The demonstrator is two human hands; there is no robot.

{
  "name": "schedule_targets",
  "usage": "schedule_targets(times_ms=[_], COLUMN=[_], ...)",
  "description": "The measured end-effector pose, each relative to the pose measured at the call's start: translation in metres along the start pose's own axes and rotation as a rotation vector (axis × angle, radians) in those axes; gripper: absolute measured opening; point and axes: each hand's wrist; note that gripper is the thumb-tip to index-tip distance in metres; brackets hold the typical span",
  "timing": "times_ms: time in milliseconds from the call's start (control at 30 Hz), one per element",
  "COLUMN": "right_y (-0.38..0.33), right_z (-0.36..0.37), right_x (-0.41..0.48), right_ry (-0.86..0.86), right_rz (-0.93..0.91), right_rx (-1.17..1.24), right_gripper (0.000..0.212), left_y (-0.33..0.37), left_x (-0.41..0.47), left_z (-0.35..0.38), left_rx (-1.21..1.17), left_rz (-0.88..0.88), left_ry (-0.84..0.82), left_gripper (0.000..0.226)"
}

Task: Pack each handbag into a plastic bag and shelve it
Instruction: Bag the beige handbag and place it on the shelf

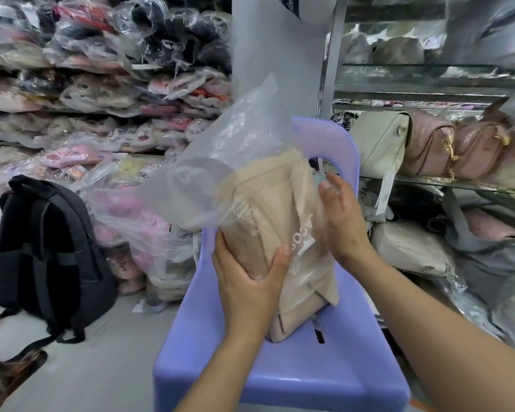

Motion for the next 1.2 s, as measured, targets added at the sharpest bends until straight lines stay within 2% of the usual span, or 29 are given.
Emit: schedule_targets(times_ms=[133,267,367,467,633,733,833,1033,1133,1200], right_y=[0.004,0.031,0.033,0.015,-0.006,0.009,0.018,0.033,0.037,0.036], right_z=[0.004,-0.002,-0.009,-0.010,0.004,0.007,0.003,-0.004,-0.009,-0.006], right_x=[-0.012,-0.029,-0.029,-0.019,-0.016,-0.029,-0.035,-0.042,-0.049,-0.045], right_ry=[-0.091,-0.094,-0.110,-0.071,-0.141,-0.130,-0.093,-0.173,-0.210,-0.200], right_rz=[-0.025,-0.001,0.050,0.035,0.000,-0.008,0.006,0.143,0.207,0.238], right_rx=[-0.132,-0.169,-0.148,-0.127,-0.194,-0.227,-0.216,-0.083,-0.008,-0.036], right_gripper=[0.047,0.028,0.021,0.025,0.044,0.042,0.040,0.053,0.049,0.057], left_y=[0.005,0.037,0.030,0.002,-0.005,0.010,0.022,0.003,0.007,0.009], left_x=[0.012,0.038,0.035,0.003,0.000,0.019,0.024,-0.006,-0.011,-0.007], left_z=[-0.003,-0.006,0.000,0.004,0.001,-0.003,-0.001,0.000,-0.001,0.000], left_rx=[-0.045,-0.186,-0.080,0.042,0.004,-0.071,-0.092,0.087,0.144,0.153], left_rz=[-0.024,-0.001,0.000,-0.051,-0.101,-0.092,-0.060,-0.110,-0.182,-0.218], left_ry=[0.037,0.116,0.085,0.066,0.062,0.122,0.100,-0.024,-0.062,-0.064], left_gripper=[0.109,0.107,0.109,0.098,0.098,0.101,0.097,0.118,0.116,0.114])
Point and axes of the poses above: each hand's wrist, its own x-axis towards the middle knuckle, its own z-axis out of the palm, y = z × x, and after that the axes turned 5 degrees about x, right-handed
